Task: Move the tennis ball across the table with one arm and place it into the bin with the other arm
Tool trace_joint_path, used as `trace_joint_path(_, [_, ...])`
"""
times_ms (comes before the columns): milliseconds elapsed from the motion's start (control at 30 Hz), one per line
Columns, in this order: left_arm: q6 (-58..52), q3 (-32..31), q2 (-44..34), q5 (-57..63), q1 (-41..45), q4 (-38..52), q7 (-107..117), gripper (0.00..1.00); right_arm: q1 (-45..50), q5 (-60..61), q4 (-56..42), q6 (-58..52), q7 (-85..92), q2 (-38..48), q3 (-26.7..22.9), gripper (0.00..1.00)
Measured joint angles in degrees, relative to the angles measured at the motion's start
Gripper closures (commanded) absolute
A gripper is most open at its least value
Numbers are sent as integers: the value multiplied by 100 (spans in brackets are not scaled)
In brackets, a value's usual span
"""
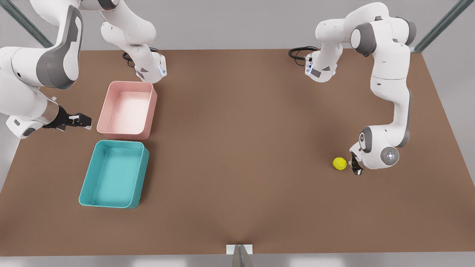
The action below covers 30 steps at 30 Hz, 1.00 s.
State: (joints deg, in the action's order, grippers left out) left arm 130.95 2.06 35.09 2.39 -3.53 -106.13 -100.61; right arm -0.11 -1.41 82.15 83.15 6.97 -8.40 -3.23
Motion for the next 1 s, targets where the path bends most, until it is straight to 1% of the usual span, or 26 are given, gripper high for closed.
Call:
trace_joint_path(133, [136, -3, 9, -6, 105, -48, -28, 79, -6, 33, -5, -3, 6, -20, 0, 0])
trace_joint_path(200, [179, -34, 62, -5, 609, -108, 113, 79, 7, 40, -9, -2, 9, -26, 0, 0])
trace_joint_path(300, [165, -779, -112, 10, 1095, -62, 718, 79, 7, 47, -5, 0, 14, -27, 0, 0])
trace_joint_path(367, [44, -935, -236, 15, 1166, 34, 1161, 79, 2, 58, -4, 1, 16, -27, 0, 0])
trace_joint_path(433, [-179, -963, -341, 15, 1092, 211, 1596, 79, 1, 67, -4, 1, 18, -27, 0, 0])
trace_joint_path(467, [-355, -893, -511, 16, 1093, 331, 1828, 79, 1, 74, -4, 1, 19, -32, 0, 0])
trace_joint_path(500, [-670, -794, -742, 27, 1104, 664, 2104, 79, 1, 81, -3, 2, 20, -34, 0, 0])
trace_joint_path(533, [-1117, -677, -952, 48, 1110, 1207, 2421, 77, 2, 88, -3, 2, 22, -35, 0, 0])
trace_joint_path(567, [-1687, -520, -1288, 54, 1151, 1788, 2777, 0, 2, 94, -3, 2, 23, -36, 0, 0])
trace_joint_path(633, [-2790, -48, -1947, 52, 1481, 2257, 3522, 0, 2, 109, -4, 2, 24, -41, 0, 0])
trace_joint_path(667, [-3275, 147, -2113, -84, 1574, 2409, 3926, 0, 3, 124, -7, 5, 25, -58, 0, 0])
trace_joint_path(767, [-4315, 316, -2240, -333, 1535, 2577, 5013, 0, 79, 258, -21, 81, 22, -209, 11, 0])
trace_joint_path(800, [-4569, 329, -2249, -369, 1498, 2620, 5339, 0, 210, 326, 6, 152, -4, -279, 8, 0])
trace_joint_path(933, [-5209, 323, -2238, -409, 1460, 2670, 6479, 0, 1401, 458, 115, 575, -306, -740, 13, 0])
trace_joint_path(1000, [-5388, 321, -2237, -405, 1462, 2673, 6960, 0, 1746, 499, 641, 898, -500, -680, 22, 0])
